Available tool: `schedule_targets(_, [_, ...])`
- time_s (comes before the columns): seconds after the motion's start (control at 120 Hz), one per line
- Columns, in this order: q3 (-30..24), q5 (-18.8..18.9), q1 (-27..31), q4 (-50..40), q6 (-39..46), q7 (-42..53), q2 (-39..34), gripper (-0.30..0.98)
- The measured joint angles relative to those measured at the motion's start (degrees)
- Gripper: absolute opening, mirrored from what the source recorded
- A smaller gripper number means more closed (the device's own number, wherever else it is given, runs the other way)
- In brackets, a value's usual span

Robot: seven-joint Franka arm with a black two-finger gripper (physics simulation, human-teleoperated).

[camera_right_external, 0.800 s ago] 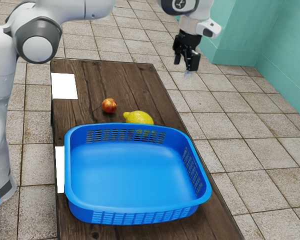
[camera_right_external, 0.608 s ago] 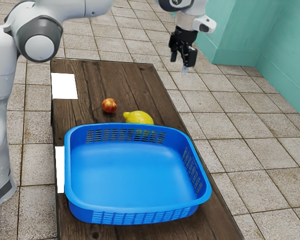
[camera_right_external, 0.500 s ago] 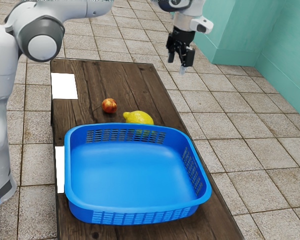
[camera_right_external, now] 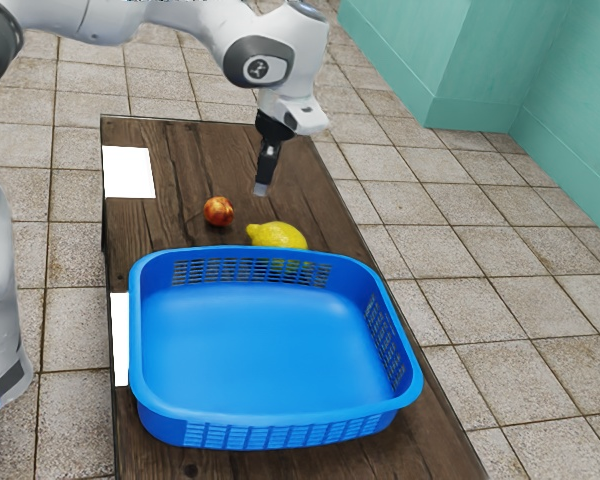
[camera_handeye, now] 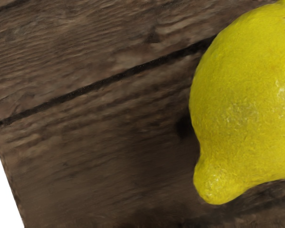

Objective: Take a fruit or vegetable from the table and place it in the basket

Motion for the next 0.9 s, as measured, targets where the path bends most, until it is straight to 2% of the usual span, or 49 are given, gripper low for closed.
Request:
schedule_targets(0.175, [3.7, 0.7, 0.0, -11.1, 6.8, 8.7, -5.1, 0.68])
schedule_targets(0.333, [8.5, 0.9, 0.0, -14.5, 11.7, 14.6, -6.9, 0.68])
schedule_targets(0.733, [8.6, -0.7, -0.5, -18.5, 17.4, 24.1, -6.8, 0.68])
schedule_targets(0.9, [8.6, -2.9, -0.6, -19.3, 18.4, 26.4, -6.1, 0.59])
